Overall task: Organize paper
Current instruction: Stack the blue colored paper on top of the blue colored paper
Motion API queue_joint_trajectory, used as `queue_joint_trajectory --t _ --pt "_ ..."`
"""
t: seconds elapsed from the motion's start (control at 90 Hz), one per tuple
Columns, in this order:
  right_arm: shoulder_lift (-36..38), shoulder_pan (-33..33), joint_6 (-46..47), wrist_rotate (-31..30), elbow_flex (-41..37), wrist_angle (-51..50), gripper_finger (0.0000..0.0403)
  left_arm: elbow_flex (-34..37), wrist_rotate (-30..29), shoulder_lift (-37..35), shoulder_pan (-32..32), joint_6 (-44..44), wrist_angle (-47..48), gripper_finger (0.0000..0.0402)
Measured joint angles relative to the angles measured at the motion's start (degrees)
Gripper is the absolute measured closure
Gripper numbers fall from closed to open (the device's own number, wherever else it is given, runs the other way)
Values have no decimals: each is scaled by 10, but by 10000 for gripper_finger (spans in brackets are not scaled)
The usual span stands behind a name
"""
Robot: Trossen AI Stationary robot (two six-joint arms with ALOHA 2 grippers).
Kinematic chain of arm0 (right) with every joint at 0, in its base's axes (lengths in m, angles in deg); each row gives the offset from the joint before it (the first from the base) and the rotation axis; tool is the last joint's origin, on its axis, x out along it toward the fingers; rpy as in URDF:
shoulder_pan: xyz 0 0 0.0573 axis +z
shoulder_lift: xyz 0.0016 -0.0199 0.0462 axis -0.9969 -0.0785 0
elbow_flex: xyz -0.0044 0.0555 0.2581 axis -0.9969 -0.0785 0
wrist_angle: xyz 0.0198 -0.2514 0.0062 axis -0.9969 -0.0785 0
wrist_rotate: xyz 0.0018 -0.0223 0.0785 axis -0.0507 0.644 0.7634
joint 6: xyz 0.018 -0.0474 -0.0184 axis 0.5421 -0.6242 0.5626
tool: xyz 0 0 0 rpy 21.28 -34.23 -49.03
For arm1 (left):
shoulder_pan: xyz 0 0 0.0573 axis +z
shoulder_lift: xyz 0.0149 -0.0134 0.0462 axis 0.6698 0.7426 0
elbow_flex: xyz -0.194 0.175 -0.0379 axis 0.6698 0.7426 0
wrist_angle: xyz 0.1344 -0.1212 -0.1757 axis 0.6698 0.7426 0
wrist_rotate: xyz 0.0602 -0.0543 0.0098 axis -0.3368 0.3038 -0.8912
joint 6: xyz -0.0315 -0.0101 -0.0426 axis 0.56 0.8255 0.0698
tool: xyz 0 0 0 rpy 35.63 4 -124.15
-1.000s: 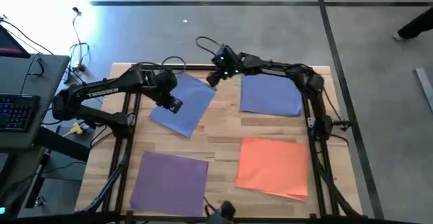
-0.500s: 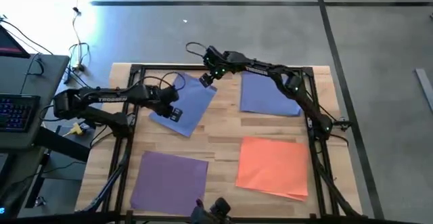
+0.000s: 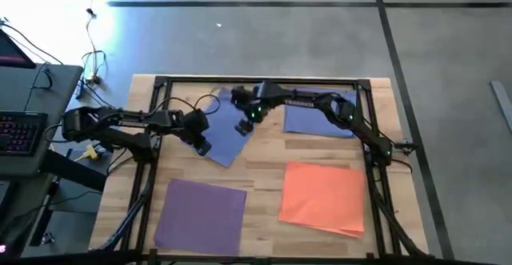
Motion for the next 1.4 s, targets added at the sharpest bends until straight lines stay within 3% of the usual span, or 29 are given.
queue_joint_trajectory --t 0.167,0.233,0.467,0.744,0.878,1.022,1.211,1.4 --pt "0 24 16 11 0 -31 153 3 42 1 -5 -146 0 402" --pt "0 32 27 23 0 -35 153 3 42 1 -7 -147 0 402" --pt "0 55 75 -21 -10 -86 153 3 30 1 -17 -147 1 402" --pt "39 25 55 -38 -90 -126 153 4 28 1 -21 -142 2 402" --pt "77 31 48 -12 -182 -44 153 4 28 1 -21 -141 1 402" --pt "111 28 106 -1 -281 41 153 4 28 1 -21 -134 0 402" --pt "141 16 122 8 -331 120 153 6 33 2 -21 -117 -15 402" --pt "150 1 127 59 -379 187 153 6 35 3 -21 -111 -23 402"
